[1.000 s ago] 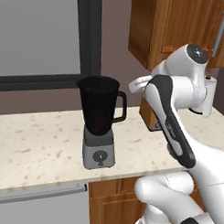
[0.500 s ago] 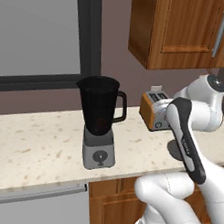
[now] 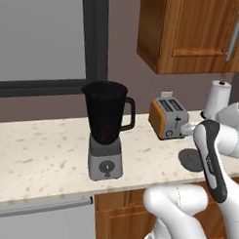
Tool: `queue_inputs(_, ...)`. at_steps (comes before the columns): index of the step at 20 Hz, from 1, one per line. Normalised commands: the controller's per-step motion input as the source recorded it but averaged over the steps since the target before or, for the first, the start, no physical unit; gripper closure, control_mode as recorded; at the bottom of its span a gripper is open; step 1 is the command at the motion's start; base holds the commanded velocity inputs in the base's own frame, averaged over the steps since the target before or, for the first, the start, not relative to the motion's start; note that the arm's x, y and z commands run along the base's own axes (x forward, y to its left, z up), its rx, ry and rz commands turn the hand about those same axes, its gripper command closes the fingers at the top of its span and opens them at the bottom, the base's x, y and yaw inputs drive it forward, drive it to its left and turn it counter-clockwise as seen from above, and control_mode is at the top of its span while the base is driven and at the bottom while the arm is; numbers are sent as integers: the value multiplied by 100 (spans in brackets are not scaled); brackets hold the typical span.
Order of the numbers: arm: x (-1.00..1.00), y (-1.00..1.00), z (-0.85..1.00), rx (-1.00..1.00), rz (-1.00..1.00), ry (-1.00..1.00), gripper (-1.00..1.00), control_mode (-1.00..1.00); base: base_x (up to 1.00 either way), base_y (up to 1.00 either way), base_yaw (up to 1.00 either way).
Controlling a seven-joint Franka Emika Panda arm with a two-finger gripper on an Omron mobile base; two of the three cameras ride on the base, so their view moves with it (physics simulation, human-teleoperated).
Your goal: Open the blender lid, put the apple in the blender, close the lid, and start the blender.
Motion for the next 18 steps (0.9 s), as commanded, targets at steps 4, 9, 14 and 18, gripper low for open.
queue_inputs(4, 0, -54, -45, 5, -6, 7, -100, -100, 0, 0, 0)
queue_inputs(9, 0, -27, -33, 3, -3, 6, -100, -100, 0, 0, 0)
queue_inputs(14, 0, -6, -37, 0, 0, 14, -100, -100, 0, 0, 0)
queue_inputs(18, 0, -14, -29, 0, 0, 28, -100, -100, 0, 0, 0)
